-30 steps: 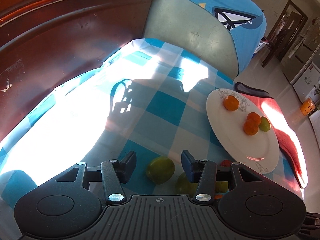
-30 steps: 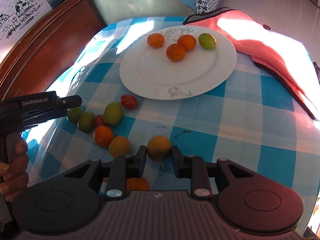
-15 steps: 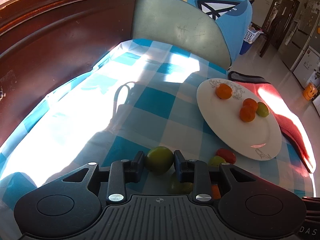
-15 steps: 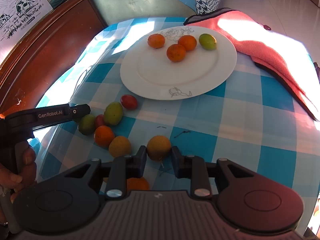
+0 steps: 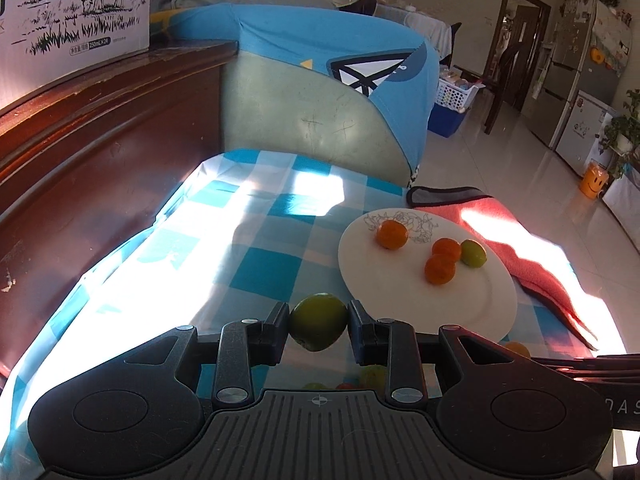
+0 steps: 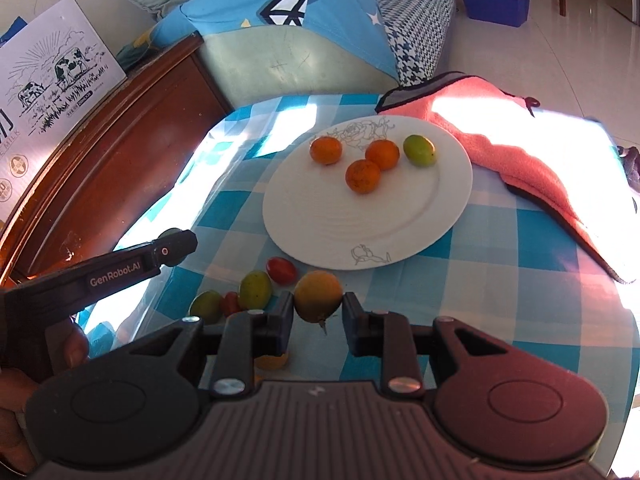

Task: Organize fruits
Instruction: 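Carry the green fruit in the left tool while the right tool carries its orange to the plate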

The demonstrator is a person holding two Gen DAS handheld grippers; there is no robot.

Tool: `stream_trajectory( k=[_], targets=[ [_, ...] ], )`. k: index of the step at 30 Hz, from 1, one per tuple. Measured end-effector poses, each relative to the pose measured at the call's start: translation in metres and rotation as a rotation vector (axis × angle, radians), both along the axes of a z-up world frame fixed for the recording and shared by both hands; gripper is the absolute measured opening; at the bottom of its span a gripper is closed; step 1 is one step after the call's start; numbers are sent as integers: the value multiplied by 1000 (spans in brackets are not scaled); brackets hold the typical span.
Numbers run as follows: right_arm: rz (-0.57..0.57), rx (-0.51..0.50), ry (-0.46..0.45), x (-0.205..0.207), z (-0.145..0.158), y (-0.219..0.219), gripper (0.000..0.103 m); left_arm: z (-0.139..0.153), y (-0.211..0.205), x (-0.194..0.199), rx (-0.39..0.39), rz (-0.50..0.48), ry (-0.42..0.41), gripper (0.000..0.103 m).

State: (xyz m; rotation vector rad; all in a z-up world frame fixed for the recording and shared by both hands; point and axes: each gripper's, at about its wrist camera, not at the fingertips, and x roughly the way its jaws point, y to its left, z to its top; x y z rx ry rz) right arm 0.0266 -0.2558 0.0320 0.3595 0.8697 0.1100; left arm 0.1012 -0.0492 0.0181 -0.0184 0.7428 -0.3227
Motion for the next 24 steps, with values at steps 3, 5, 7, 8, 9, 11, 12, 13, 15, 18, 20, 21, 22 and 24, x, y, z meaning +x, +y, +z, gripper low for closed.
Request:
stream_trajectory(
  k=[3, 5, 7, 8, 9, 11, 12, 13, 15, 18, 20, 21, 22, 24],
  targets=[
    [-16, -5, -29, 3, 9, -5, 27, 9, -9, -4, 6, -29, -36, 29],
    [-31, -1, -39, 5, 12, -9, 27, 12, -13, -5, 4, -43, -46, 29],
    [-42, -3, -46, 8, 13, -12, 27, 15, -18, -4, 1, -59, -48, 29],
    [-47, -6, -45, 9, 13, -13, 27, 16, -21, -4, 1, -66, -52, 29],
    [-52, -7, -41, 11, 13, -14, 27, 17, -23, -3, 3, -71, -55, 29],
    [-54, -5, -30, 14, 11, -16, 27, 20, -26, -1, -3, -82, -52, 29],
    [-54, -2, -27, 16, 11, -17, 27, 21, -27, 1, -10, -88, -47, 29],
    [-55, -1, -26, 18, 11, -19, 27, 22, -28, 4, -15, -92, -44, 29],
    [-65, -1, -32, 21, 13, -22, 27, 25, -31, 9, -19, -98, -47, 29],
    [-85, 6, -36, 26, 14, -29, 27, 25, -36, 18, -16, -108, -47, 29],
    [-93, 11, -29, 31, 12, -33, 27, 20, -42, 23, -7, -118, -32, 29],
    [-97, 12, -22, 34, 10, -35, 27, 17, -44, 25, -4, -123, -22, 29],
    [-100, 13, -14, 37, 8, -36, 27, 14, -48, 27, 1, -133, -12, 29],
    [-111, 16, 7, 44, 2, -40, 27, 6, -54, 30, 19, -155, 1, 29]
  ],
)
